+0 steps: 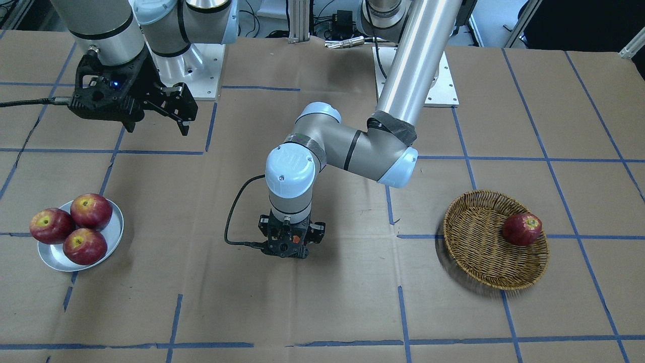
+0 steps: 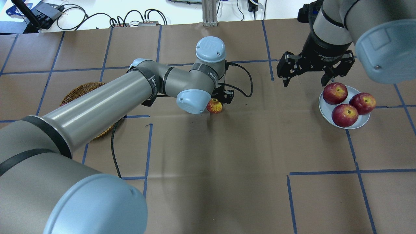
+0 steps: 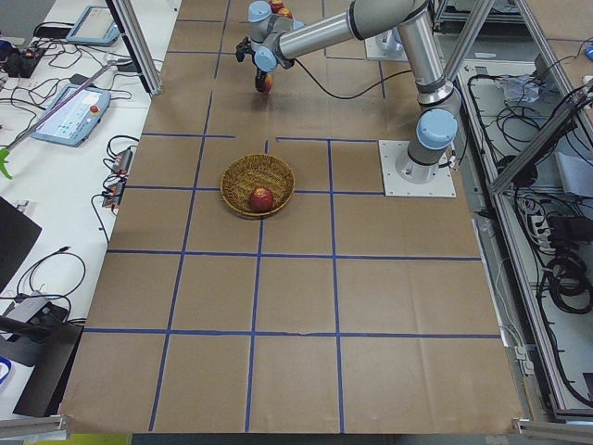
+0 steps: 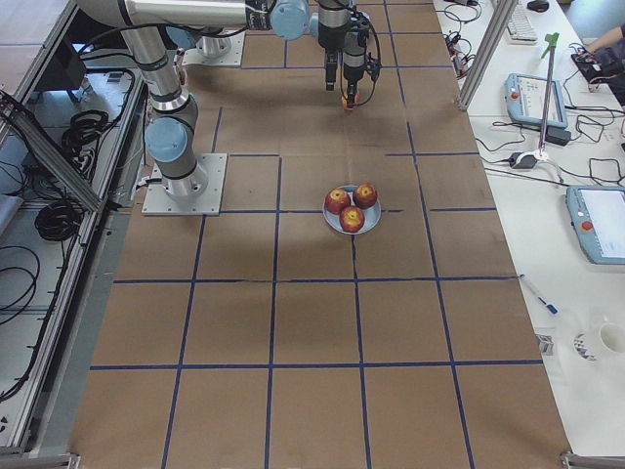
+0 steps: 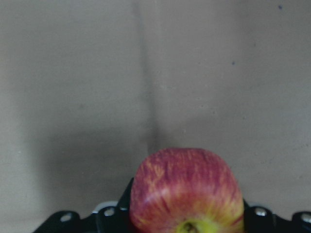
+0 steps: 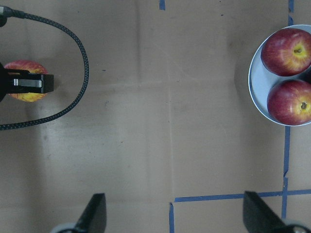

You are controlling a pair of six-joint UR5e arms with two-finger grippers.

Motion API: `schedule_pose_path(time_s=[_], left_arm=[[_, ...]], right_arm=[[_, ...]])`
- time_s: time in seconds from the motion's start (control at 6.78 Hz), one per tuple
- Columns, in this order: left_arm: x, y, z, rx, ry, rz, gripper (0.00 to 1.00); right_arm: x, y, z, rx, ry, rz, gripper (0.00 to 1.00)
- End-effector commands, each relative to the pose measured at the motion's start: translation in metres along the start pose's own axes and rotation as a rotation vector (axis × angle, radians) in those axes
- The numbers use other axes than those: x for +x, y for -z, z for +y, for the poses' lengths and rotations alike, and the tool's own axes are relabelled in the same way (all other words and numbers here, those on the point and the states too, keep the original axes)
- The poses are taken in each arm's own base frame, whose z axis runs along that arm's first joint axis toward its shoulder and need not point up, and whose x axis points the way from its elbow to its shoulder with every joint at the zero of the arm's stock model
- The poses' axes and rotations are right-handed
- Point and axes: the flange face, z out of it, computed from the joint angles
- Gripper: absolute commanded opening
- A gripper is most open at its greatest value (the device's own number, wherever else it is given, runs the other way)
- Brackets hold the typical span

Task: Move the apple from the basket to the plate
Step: 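Lower the apple onto the table midway and open the left gripper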

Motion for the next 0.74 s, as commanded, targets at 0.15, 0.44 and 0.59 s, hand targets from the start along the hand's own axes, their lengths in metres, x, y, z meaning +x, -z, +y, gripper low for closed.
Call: schedule_pose_path(time_s=[0.15, 0.44, 0.59], left_arm=[[-0.0041, -0.006, 0.0068, -0.016, -0.003, -0.005, 0.56], [-0.0041, -0.006, 0.0068, -0.016, -0.005, -0.005, 0.98], [-0.0053, -0.003, 0.0064, -0.011, -0.003, -0.005, 0.99]], right_arm=[[-0.0022, 0.0144, -0.0045, 0.026, 0.001, -0.015, 1.0], [-0.0031, 0.0145, -0.0043, 0.026, 0.001, -0.017, 1.0], [-0.0039, 0.0145, -0.0027, 0.026, 0.003, -0.018, 1.0]])
